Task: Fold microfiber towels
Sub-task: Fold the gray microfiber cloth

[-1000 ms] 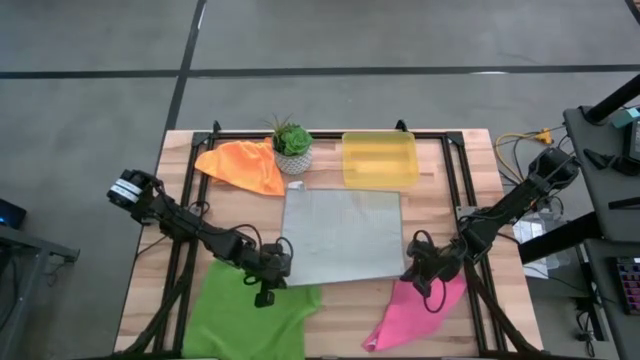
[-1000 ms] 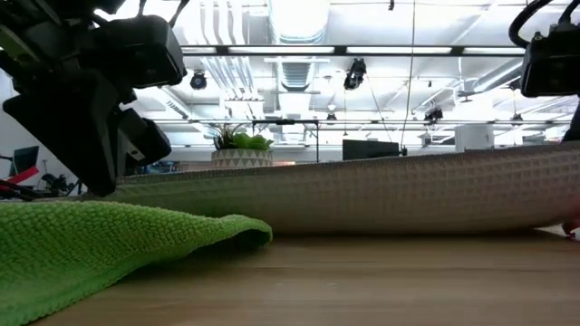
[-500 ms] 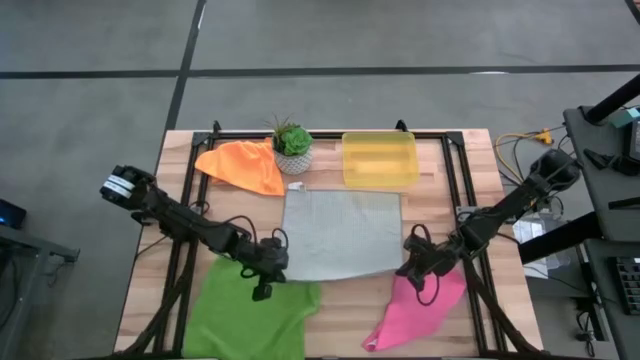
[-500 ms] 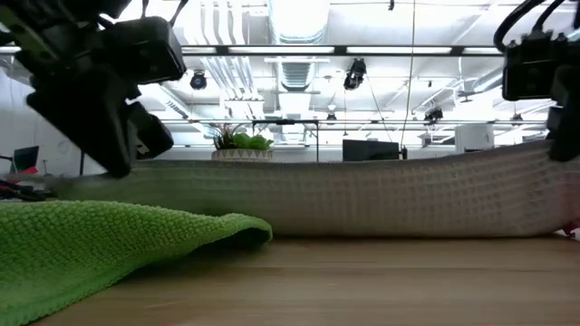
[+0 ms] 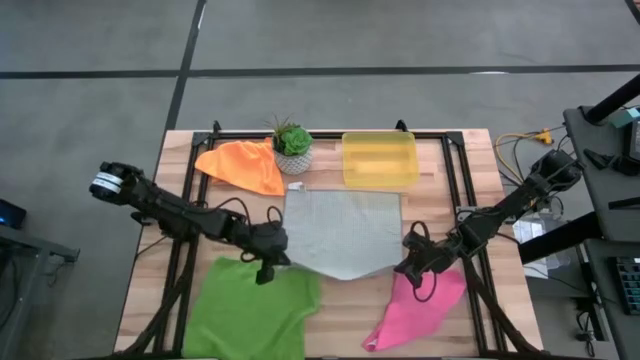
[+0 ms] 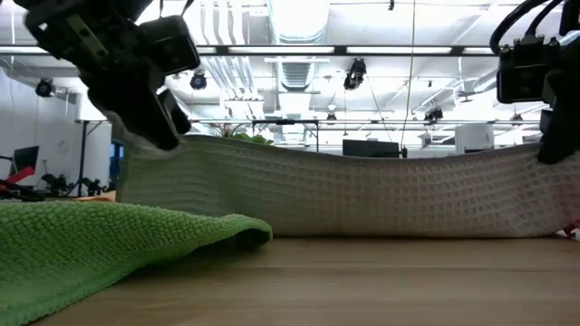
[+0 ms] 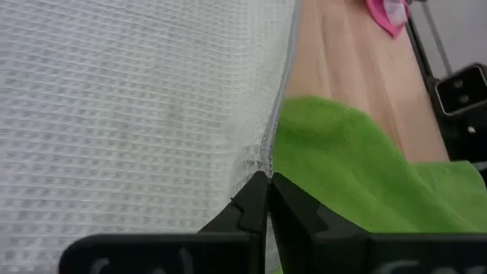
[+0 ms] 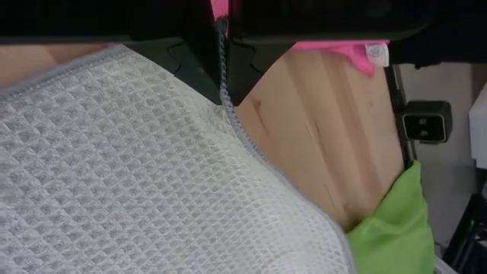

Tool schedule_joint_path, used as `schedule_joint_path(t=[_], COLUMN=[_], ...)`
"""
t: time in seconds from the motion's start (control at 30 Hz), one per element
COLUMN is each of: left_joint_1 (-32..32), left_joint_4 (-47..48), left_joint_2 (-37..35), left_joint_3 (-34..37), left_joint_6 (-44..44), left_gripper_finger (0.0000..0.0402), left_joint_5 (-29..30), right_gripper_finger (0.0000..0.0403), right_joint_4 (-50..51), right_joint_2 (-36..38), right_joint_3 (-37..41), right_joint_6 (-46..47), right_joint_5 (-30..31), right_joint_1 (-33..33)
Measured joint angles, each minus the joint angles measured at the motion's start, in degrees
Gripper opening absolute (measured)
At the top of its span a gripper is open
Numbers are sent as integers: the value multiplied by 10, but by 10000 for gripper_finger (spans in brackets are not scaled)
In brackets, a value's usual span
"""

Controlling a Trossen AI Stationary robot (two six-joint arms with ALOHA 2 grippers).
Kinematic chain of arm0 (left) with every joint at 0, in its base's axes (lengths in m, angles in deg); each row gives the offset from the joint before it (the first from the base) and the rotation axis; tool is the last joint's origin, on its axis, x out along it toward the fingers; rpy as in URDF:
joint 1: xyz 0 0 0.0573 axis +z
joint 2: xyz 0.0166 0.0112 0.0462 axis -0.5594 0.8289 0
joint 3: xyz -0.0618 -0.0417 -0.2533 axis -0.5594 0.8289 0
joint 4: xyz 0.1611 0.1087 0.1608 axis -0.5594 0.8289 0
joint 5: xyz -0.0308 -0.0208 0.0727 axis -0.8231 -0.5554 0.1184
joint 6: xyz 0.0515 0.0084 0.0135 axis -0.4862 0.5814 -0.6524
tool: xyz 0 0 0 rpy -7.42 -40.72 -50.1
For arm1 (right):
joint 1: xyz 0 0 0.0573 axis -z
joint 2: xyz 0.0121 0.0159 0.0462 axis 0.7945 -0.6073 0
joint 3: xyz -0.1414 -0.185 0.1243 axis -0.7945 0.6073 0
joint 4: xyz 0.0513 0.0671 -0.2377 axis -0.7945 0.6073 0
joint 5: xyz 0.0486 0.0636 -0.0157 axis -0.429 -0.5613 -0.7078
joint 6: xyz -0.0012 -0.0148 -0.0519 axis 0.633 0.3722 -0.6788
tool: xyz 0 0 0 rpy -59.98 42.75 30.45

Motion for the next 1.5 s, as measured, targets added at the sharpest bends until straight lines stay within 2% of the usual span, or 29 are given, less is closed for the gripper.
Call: schedule_joint_path(t=[0.33, 0.57, 0.9, 1.3, 1.5], left_joint_1=[30, 64, 123, 153, 168], left_joint_4=[0, 0, 0, 0, 0], left_joint_2=[0, 0, 0, 0, 10], left_joint_3=[0, 0, 0, 0, -1], left_joint_6=[-30, -31, -72, -128, -150], left_gripper_finger=[0, 0, 0, 0, 0], left_joint_5=[5, 33, 105, 224, 248], right_gripper_finger=[8, 8, 8, 8, 8], right_joint_4=[34, 46, 155, 179, 177], right_joint_2=[0, 6, 40, 74, 74], right_joint_3=[0, 0, 0, 0, 0], right_joint_6=[37, 36, 33, -77, -132], right_joint_5=[31, 36, 66, 90, 87], right_joint_1=[17, 66, 146, 288, 349])
